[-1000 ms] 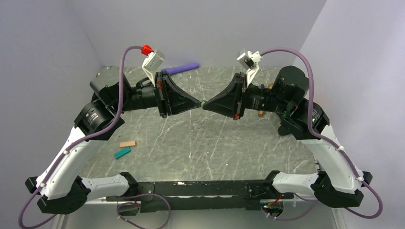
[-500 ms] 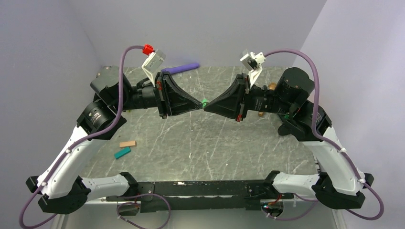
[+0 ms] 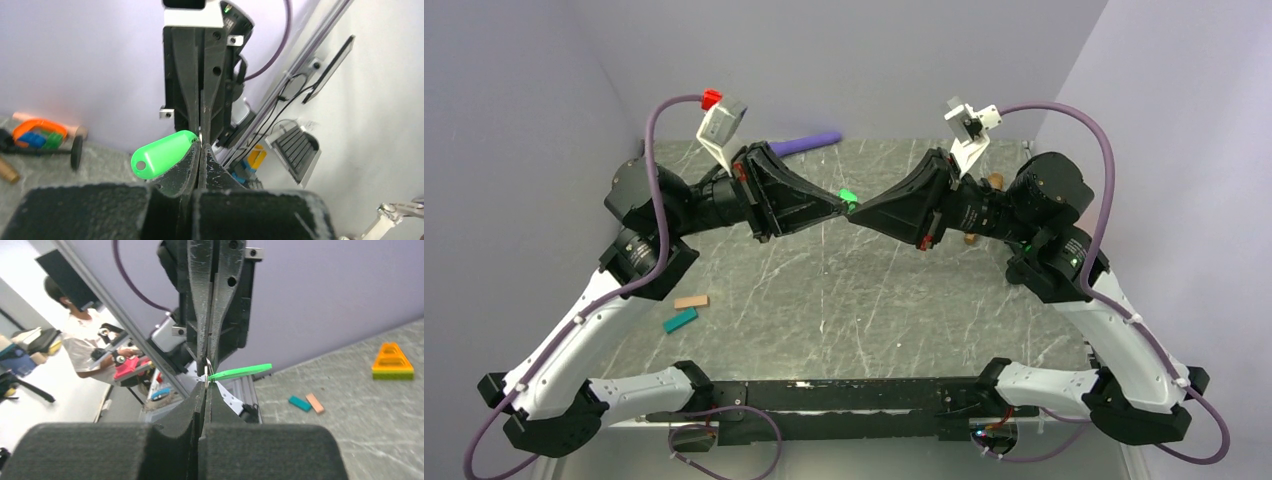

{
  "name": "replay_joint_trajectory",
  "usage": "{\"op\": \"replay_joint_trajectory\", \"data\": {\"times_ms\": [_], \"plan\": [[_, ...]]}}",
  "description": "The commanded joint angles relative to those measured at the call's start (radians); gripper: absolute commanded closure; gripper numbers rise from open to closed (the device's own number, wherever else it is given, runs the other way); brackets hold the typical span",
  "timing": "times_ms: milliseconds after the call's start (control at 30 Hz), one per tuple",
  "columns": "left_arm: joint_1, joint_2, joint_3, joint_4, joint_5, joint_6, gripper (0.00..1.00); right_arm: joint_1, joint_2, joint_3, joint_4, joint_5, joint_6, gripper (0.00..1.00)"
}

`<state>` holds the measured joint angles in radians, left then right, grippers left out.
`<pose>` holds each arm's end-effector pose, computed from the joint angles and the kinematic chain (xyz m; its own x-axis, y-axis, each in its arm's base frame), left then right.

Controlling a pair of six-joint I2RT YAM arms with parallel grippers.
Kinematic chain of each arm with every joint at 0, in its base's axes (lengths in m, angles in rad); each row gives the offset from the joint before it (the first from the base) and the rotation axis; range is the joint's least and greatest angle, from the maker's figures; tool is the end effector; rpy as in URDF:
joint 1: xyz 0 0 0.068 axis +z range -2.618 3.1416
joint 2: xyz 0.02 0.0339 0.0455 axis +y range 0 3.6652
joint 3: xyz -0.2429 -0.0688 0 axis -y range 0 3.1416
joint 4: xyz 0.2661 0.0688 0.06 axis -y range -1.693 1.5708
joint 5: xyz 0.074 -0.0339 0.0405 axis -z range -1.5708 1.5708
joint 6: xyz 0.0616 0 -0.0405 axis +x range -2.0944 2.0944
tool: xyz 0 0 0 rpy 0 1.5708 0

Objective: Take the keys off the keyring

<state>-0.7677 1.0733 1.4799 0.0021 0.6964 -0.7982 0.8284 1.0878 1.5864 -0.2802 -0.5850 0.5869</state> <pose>0.1424 -0.1923 0.5355 -0.4852 -0.2952 -0.8231 0.8723 -0.0977 -0.4792 0.1335 0.1958 0.5357 -0.4201 0.2251 -0.8791 -0.8961 0.0502 0.4410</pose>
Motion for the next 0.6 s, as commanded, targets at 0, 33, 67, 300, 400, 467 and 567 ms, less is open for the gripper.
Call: {"op": "replay_joint_trajectory", "data": {"times_ms": [0, 33, 67, 300, 400, 467, 567], "plan": [[-0.018, 0.03, 0.007, 0.239, 0.086, -0.145, 1.0, 0.003, 0.072, 0.011, 0.162, 0.009, 0.07, 1.0], [-0.019, 0.033, 0.003, 0.272, 0.093, -0.163, 1.0, 0.003, 0.076, 0.02, 0.163, 0.007, 0.07, 1.0], [-0.019, 0.035, 0.002, 0.29, 0.095, -0.175, 1.0, 0.003, 0.081, 0.025, 0.165, 0.005, 0.071, 1.0], [-0.019, 0.031, -0.003, 0.275, 0.08, -0.16, 1.0, 0.004, 0.086, 0.035, 0.22, 0.013, 0.099, 1.0], [-0.018, 0.033, -0.024, 0.318, 0.075, -0.184, 1.0, 0.003, 0.094, 0.041, 0.226, 0.012, 0.102, 1.0], [-0.023, 0.026, -0.051, 0.356, 0.058, -0.202, 1.0, 0.003, 0.093, 0.034, 0.241, 0.019, 0.109, 1.0], [-0.036, 0.01, -0.103, 0.406, -0.008, -0.213, 1.0, 0.003, 0.086, 0.027, 0.258, 0.05, 0.113, 1.0]]}}
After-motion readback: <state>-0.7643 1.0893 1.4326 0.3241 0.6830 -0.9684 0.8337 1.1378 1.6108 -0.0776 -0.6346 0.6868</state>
